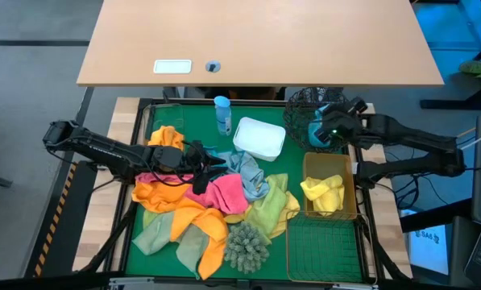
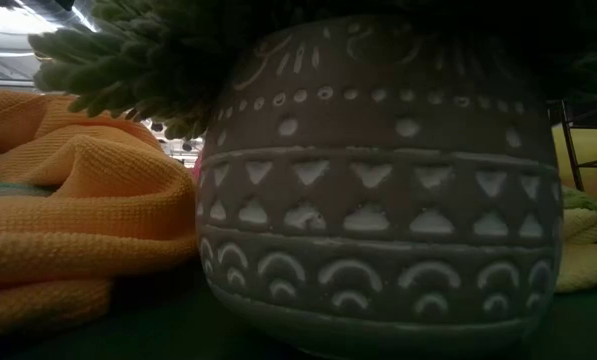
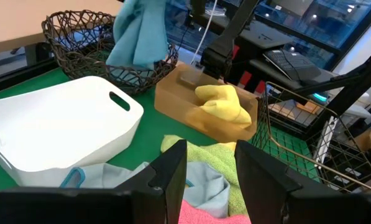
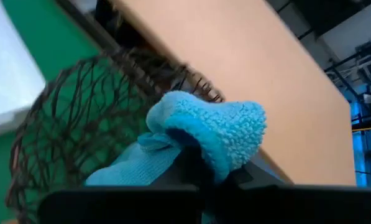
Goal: Sort microfiber towel by color & place in baskets
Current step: Put the blue microfiber towel into the circular wire basket
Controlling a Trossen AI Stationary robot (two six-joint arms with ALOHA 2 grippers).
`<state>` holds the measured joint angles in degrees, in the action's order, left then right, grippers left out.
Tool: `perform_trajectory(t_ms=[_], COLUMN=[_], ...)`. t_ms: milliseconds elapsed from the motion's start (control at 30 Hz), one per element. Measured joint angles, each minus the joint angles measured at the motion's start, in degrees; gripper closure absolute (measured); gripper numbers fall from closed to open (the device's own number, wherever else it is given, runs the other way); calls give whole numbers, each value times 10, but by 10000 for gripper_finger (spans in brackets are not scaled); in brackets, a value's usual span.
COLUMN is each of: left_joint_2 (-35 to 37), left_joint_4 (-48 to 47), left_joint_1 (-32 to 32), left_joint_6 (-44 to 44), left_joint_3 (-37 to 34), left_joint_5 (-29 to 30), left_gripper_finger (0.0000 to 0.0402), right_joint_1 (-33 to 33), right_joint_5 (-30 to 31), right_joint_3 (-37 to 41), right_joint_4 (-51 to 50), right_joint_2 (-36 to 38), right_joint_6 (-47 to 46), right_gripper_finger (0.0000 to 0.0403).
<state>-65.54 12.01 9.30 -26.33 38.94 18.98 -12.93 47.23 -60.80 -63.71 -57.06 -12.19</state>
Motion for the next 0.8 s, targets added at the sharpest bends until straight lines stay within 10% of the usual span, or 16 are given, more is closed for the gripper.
perform_trajectory(t_ms=[333, 800], left_joint_2=[0, -22], left_joint_4=[-37, -66], left_joint_1=[2, 42], left_joint_6=[0, 16], left_joint_3=[0, 0], left_joint_5=[-41, -65], left_gripper_finger=[271, 271], right_joint_1=[-3, -3], right_joint_5=[0, 3], right_joint_3=[36, 36], right_joint_4=[7, 7], right_joint_2=[-20, -21], right_joint_6=[2, 4], right_gripper_finger=[372, 168])
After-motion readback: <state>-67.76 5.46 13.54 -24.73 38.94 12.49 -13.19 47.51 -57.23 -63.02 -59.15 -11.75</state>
